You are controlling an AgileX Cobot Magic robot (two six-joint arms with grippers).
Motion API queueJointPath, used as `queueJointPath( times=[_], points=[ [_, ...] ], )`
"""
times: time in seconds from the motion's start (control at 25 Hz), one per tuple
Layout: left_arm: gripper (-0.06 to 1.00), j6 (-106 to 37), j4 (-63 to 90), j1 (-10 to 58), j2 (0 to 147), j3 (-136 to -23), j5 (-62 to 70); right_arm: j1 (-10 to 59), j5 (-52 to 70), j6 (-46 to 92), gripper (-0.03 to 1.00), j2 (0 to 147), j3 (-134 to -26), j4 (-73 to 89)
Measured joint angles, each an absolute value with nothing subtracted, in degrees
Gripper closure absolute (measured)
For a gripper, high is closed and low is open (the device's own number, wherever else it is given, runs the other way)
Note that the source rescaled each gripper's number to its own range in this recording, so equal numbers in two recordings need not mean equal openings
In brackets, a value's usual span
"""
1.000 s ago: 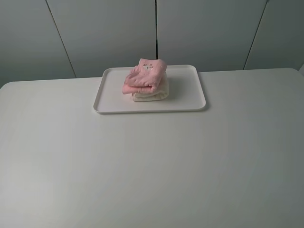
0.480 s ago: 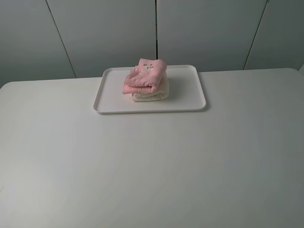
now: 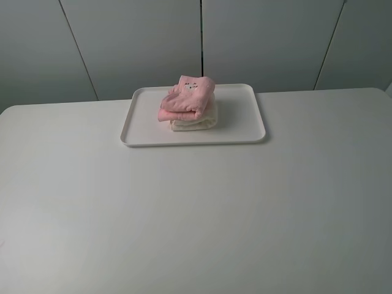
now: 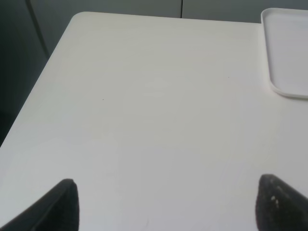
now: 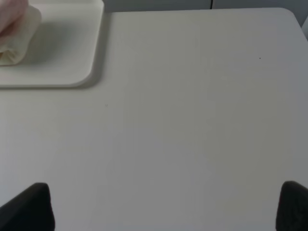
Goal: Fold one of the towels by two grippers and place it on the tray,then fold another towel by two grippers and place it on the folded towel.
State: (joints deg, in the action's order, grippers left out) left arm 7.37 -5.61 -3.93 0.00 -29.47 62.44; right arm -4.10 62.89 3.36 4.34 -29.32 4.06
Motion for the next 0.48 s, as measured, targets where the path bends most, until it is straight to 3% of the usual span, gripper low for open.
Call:
queueJointPath(
  times=[0.48],
  points=[
    [-0.01, 7.37, -5.75, -3.93, 0.0, -29.47, 62.44, -4.1, 62.89, 3.36, -0.03, 4.34, -29.32, 4.06]
  ],
)
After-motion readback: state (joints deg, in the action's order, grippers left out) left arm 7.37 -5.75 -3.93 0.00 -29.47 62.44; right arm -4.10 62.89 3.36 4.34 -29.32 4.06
